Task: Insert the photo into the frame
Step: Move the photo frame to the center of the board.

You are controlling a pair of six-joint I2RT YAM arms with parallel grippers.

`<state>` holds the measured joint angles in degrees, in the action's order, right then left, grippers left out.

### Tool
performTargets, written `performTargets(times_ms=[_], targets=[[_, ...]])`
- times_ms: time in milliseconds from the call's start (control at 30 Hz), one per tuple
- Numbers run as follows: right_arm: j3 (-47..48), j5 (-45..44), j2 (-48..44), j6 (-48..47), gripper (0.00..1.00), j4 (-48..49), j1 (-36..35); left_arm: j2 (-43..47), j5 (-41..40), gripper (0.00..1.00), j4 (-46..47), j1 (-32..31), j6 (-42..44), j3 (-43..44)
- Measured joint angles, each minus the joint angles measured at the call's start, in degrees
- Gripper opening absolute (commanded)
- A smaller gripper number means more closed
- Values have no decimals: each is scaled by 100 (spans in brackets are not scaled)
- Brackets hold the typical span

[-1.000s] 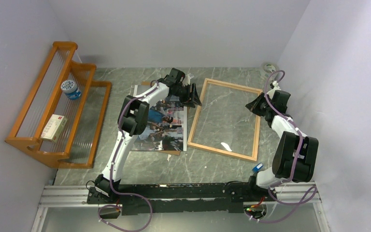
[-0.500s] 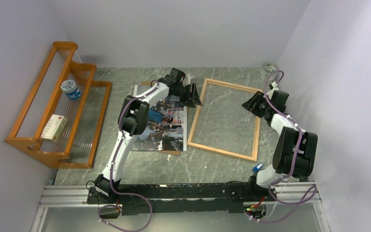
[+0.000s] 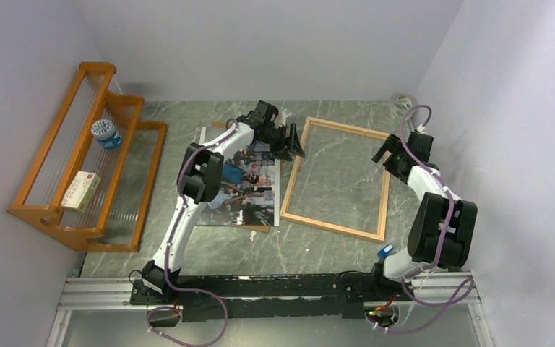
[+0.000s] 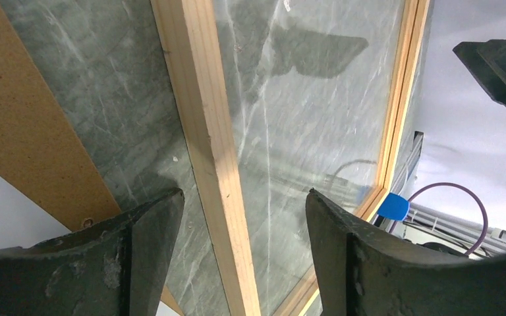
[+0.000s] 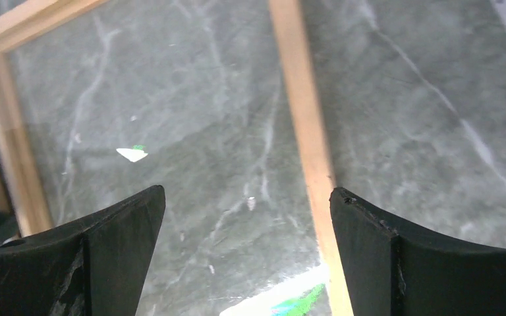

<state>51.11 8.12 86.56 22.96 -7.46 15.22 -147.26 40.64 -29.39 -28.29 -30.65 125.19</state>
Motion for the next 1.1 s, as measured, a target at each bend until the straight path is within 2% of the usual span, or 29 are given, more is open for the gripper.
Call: performTargets(times_ms=[200, 433, 767, 1100], targets=[[70, -911, -20, 118, 99, -409, 0, 0, 17, 81, -33, 13, -2, 33], [103, -1038, 382, 243, 99, -660, 0, -24, 85, 80, -37, 26, -24, 52], [127, 63, 833, 262, 89, -616, 13, -44, 201, 78, -22, 74, -52, 33], [439, 855, 1325, 356, 87, -96, 15, 205, -205, 77, 33, 188, -17, -295]])
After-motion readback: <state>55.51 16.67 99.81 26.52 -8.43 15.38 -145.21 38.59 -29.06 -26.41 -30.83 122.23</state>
